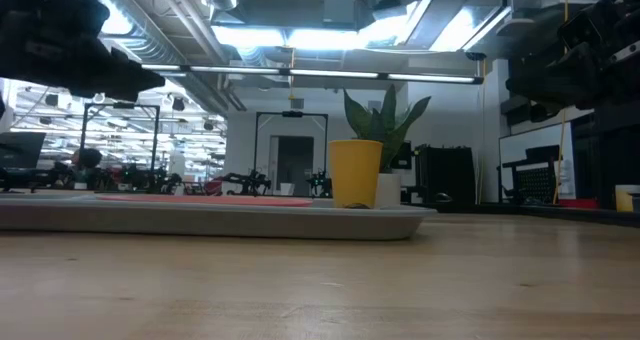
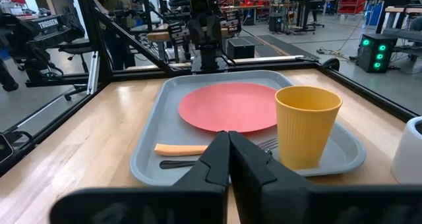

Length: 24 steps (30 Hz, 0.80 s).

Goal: Pick and place plate/cup/fork/spoon on tray
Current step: Return to Home Position

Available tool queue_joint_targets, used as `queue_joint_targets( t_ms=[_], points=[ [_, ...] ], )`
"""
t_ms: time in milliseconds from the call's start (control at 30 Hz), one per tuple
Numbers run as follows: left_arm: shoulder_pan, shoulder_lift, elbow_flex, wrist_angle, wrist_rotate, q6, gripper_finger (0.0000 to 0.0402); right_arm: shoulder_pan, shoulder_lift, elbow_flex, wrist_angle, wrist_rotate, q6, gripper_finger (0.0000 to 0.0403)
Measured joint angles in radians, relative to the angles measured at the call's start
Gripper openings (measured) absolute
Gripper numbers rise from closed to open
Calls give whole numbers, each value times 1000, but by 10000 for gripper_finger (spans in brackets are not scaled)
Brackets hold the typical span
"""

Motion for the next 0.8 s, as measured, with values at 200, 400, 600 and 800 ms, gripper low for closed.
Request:
queue_joint_targets(
  t_ms=[200,400,600,800],
  points=[
    [0,0,0,1,0,0,18,0,0,0,0,0,0,11],
    [0,0,0,1,0,0,9,0,-45,0,-2,0,0,11],
    [0,0,0,2,0,0,1,0,-104,0,-3,0,0,11],
    [0,0,0,2,0,0,9,0,-108,0,-1,0,0,11]
  ],
)
